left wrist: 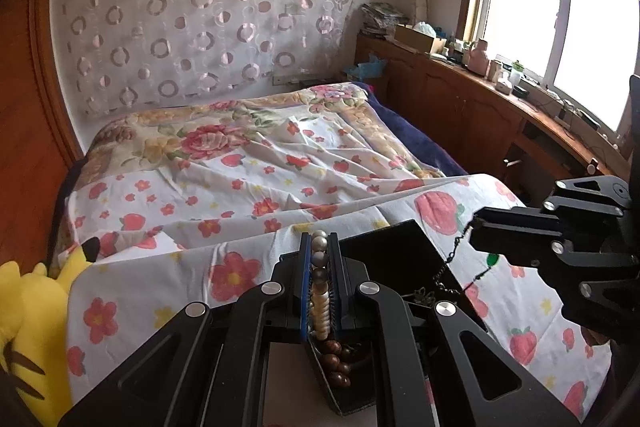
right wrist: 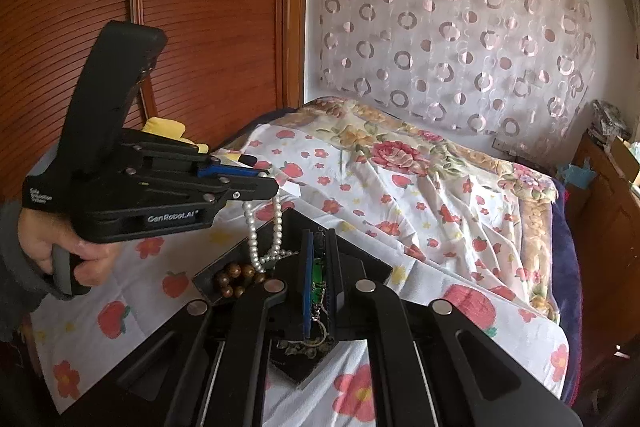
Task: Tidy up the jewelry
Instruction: 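Open left tool to drop pearl necklace into box while right tool releases green pendant, then move back to the bed and grasp the red string bracelet with the right tool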
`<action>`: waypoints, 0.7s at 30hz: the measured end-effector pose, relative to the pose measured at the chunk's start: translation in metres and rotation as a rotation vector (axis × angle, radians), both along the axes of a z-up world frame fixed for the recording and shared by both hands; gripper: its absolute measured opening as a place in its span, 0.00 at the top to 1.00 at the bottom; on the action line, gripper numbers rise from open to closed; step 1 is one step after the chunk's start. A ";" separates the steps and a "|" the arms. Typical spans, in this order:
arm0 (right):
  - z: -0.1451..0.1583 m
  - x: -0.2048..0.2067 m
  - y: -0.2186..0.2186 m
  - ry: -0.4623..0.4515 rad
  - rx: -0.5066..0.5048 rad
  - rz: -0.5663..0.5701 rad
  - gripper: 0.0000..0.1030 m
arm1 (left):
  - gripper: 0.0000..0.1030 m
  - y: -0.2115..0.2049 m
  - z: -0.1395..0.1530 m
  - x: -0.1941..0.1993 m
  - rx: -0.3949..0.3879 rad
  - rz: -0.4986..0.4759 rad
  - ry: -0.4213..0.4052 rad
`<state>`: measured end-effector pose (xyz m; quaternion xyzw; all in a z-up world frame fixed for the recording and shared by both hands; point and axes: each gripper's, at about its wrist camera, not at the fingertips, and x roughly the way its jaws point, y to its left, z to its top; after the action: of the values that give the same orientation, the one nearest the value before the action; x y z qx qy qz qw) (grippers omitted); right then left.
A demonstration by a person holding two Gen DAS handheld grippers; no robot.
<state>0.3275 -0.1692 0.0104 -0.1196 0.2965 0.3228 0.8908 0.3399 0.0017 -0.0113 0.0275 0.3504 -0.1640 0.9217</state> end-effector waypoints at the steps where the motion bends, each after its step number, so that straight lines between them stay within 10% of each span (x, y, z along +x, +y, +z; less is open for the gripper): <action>1: -0.001 0.003 0.002 0.004 0.002 0.002 0.93 | 0.93 0.000 0.000 0.000 0.000 0.001 0.001; 8: -0.016 0.012 0.009 0.044 -0.001 0.007 0.93 | 0.72 0.006 -0.007 -0.008 0.012 0.029 -0.013; 21: -0.016 0.021 0.016 0.038 -0.013 -0.003 0.92 | 0.62 0.027 -0.018 -0.053 -0.027 0.051 0.002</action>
<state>0.3480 -0.1533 -0.0051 -0.1188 0.3156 0.3219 0.8847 0.2870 0.0282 -0.0296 0.0061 0.3500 -0.1452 0.9254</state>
